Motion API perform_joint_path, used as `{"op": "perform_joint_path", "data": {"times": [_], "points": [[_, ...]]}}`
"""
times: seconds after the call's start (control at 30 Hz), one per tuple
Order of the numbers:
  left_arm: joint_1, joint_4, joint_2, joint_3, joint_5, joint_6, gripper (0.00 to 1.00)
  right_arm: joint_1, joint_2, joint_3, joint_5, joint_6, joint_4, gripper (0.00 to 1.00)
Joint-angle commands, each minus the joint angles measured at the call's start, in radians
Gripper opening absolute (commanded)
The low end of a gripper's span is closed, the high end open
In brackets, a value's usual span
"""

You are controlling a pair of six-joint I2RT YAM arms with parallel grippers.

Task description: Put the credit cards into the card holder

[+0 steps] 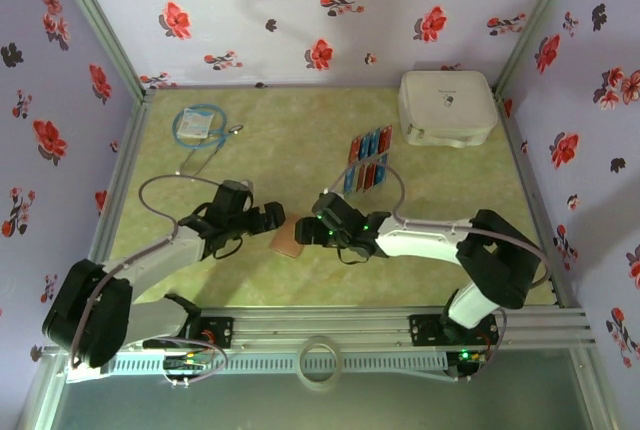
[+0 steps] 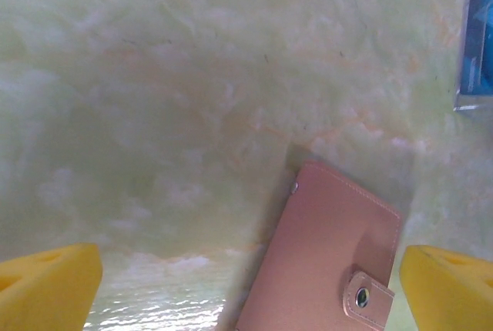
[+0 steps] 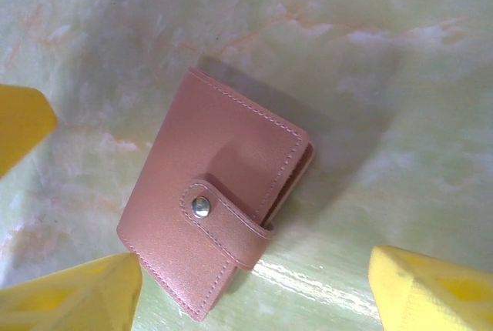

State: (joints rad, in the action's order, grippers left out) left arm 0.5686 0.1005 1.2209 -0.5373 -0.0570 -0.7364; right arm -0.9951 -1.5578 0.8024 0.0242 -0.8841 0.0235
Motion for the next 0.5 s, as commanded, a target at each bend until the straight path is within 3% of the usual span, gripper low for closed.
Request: {"op": "perform_joint_path", "data": {"times": [0.0,0.47], "points": [[0.041,-0.055,0.032,-0.017,0.004,-0.042,1.0,0.024,0.061,-0.06,0.026,-0.04,-0.037,0.77],[0.21,-0.135,0.101,-0.004,0.075,-0.128,1.0,0.091,0.201,-0.205,-0.006,-0.061,-0.066,0.73]]}}
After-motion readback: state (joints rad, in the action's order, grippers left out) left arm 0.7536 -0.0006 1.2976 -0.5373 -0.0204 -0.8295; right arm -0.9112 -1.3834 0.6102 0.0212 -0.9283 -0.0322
